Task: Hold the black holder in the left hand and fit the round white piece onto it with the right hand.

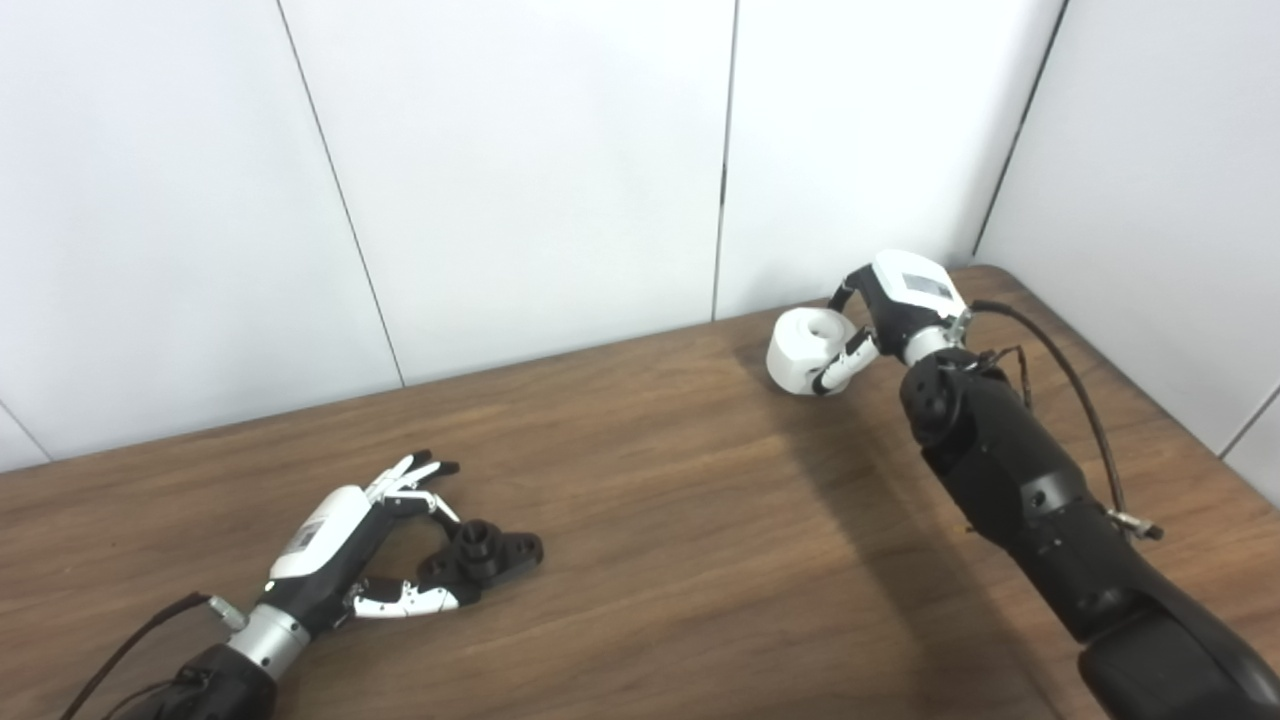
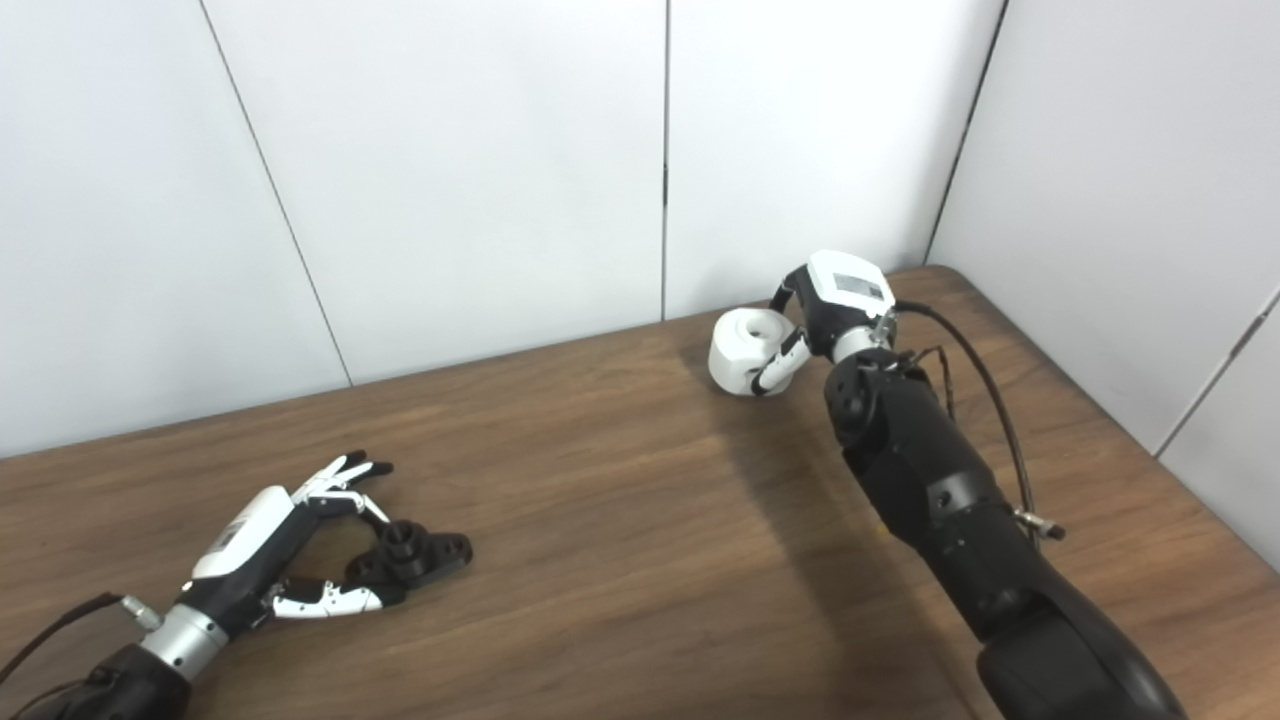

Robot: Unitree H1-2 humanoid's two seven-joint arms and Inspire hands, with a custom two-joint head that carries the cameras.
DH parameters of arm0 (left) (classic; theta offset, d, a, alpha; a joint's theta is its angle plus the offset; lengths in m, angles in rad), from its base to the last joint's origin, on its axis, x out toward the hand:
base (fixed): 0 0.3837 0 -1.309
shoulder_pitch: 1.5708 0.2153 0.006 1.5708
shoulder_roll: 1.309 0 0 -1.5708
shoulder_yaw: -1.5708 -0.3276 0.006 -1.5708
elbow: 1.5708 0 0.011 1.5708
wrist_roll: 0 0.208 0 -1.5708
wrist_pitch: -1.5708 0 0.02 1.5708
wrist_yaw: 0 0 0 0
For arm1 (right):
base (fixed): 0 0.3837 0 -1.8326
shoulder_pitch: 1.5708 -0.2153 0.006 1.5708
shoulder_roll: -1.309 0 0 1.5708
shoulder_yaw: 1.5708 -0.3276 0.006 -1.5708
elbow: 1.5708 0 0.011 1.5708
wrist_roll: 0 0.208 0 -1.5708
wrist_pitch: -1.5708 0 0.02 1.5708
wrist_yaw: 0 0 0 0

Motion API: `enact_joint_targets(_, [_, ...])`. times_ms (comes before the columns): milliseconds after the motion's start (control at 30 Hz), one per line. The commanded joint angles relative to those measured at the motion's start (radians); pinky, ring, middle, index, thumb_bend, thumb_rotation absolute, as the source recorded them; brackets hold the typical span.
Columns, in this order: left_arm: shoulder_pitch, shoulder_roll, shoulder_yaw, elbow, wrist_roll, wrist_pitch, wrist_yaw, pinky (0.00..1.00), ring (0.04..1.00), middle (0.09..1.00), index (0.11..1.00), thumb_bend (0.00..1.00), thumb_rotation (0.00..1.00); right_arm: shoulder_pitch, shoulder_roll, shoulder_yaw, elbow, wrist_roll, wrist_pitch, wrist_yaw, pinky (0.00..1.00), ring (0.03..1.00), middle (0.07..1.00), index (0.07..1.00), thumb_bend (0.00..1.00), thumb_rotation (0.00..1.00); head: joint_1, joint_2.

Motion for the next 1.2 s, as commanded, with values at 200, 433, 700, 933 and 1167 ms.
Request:
enact_joint_targets(200, [0.128, 0.032, -0.059, 0.047, 0.071, 0.019, -0.113, 1.00, 1.000, 0.920, 0.483, 0.52, 0.05, -0.020, -0.021, 0.033, 0.005, -0.021, -0.040, -0.092, 0.95, 0.856, 0.786, 0.483, 0.52, 0.14, 0.007, 0.006])
enact_joint_targets(433, [0.130, 0.030, -0.052, 0.044, 0.066, 0.019, -0.121, 1.00, 1.000, 0.921, 0.483, 0.52, 0.05, -0.011, -0.022, 0.023, -0.048, 0.012, -0.070, -0.087, 0.92, 0.842, 0.778, 0.482, 0.52, 0.14, 0.032, 0.014])
enact_joint_targets(700, [0.124, 0.017, -0.056, 0.042, 0.089, 0.019, -0.116, 1.00, 1.000, 0.920, 0.483, 0.52, 0.06, -0.025, -0.039, 0.044, -0.253, 0.030, -0.055, 0.095, 0.88, 0.864, 0.790, 0.481, 0.52, 0.14, 0.102, 0.035])
enact_joint_targets(933, [0.116, -0.006, -0.058, 0.056, 0.113, 0.019, -0.104, 1.00, 1.000, 0.926, 0.482, 0.52, 0.06, -0.073, -0.031, 0.101, -0.411, -0.012, 0.002, 0.306, 0.88, 0.862, 0.792, 0.480, 0.53, 0.14, 0.183, 0.059])
enact_joint_targets(1167, [0.108, -0.031, -0.051, 0.067, 0.134, 0.019, -0.104, 1.00, 1.000, 0.930, 0.483, 0.52, 0.06, -0.109, -0.028, 0.144, -0.500, -0.039, 0.000, 0.438, 0.85, 0.840, 0.778, 0.479, 0.53, 0.14, 0.290, 0.095])
